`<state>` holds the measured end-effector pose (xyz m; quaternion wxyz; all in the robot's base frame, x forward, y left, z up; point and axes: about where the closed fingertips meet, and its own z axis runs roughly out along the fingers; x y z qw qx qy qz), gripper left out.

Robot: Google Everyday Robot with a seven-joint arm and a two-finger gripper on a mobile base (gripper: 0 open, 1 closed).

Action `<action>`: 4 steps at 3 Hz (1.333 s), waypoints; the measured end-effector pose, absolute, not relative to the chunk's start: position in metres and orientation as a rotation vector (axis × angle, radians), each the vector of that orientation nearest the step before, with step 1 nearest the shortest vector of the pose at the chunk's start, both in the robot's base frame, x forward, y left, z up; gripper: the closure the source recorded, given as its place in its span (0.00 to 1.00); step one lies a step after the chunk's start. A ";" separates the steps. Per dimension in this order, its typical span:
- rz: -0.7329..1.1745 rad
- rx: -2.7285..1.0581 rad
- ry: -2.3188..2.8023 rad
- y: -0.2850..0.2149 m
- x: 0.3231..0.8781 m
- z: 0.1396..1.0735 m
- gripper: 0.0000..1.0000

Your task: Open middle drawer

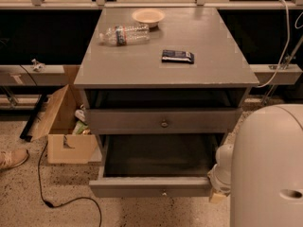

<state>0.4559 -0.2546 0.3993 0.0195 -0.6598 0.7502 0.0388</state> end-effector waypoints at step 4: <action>0.121 -1.998 2.359 -0.264 0.442 0.404 0.82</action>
Offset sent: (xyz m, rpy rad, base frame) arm -0.0125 -0.0089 0.0069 -0.0006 0.0054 -0.0097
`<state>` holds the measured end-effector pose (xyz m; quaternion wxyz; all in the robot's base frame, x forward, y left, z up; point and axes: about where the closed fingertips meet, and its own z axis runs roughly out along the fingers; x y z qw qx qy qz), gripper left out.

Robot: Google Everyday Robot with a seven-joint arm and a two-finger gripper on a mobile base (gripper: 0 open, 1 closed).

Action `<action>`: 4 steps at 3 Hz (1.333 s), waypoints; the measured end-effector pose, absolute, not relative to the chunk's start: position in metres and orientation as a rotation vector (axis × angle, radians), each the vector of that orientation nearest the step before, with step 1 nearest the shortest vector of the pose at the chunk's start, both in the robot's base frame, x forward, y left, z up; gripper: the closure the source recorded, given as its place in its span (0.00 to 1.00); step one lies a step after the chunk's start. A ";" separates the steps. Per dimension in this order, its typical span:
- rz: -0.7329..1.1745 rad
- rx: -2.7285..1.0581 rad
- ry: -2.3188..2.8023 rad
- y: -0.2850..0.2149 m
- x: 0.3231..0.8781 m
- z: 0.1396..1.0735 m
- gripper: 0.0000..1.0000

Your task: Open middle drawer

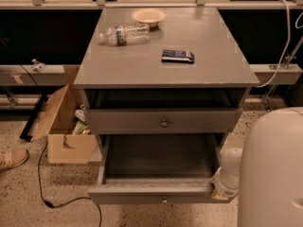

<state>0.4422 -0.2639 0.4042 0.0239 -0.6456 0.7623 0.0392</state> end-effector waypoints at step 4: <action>0.103 -1.875 2.382 -0.283 0.438 0.426 0.00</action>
Offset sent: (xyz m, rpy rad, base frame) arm -0.0387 -0.0446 0.0324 0.0715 -0.0843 -0.1715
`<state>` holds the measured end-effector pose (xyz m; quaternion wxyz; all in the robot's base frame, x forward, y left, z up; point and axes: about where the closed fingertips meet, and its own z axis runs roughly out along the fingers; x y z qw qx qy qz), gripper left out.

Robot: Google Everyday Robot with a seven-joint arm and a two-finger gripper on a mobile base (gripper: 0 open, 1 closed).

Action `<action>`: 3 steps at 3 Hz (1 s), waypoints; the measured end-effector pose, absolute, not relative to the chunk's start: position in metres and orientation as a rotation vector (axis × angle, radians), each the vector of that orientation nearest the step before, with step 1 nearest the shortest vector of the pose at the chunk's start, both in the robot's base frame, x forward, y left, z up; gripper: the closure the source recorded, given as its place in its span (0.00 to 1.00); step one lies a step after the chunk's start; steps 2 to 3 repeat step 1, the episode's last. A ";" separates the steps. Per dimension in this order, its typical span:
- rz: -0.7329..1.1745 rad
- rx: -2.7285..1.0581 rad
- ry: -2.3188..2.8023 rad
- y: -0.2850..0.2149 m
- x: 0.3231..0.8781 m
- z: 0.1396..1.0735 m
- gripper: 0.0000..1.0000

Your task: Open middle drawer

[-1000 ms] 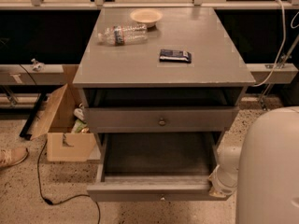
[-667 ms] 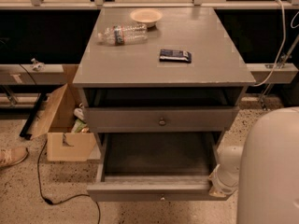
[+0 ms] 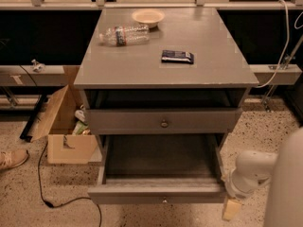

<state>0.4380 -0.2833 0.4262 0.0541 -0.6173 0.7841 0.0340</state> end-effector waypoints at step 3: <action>0.052 -1.737 2.407 -0.315 0.429 0.457 0.00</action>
Offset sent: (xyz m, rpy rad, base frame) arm 0.0000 0.0000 0.0000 0.0000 0.0000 0.0000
